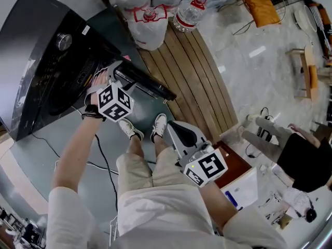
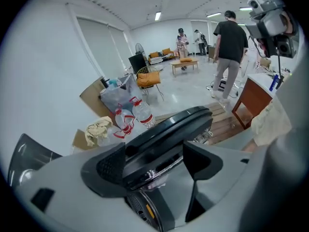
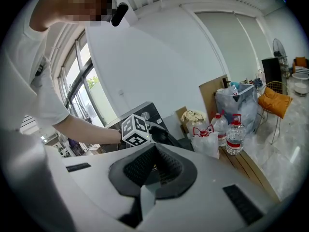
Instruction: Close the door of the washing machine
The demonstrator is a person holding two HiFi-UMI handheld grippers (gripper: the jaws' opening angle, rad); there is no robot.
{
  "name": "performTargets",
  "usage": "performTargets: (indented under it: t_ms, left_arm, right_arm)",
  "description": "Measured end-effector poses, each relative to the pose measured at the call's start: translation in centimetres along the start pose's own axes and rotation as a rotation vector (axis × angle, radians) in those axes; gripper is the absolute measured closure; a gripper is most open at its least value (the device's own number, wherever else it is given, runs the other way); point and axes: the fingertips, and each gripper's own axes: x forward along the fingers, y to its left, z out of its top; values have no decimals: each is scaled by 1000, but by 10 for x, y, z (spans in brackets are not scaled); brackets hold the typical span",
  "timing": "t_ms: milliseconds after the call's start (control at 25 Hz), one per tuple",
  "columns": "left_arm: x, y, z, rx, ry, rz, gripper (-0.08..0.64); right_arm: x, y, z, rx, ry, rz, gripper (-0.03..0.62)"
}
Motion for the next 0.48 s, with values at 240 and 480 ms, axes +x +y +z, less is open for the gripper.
performTargets:
  t_ms: [240, 480]
  left_arm:
    - [-12, -8, -12, -49, 0, -66, 205]
    - [-35, -11, -19, -558, -156, -157, 206]
  right_arm:
    - [5, 9, 0, -14, 13, 26, 594]
    - [6, 15, 1, -27, 25, 50, 594]
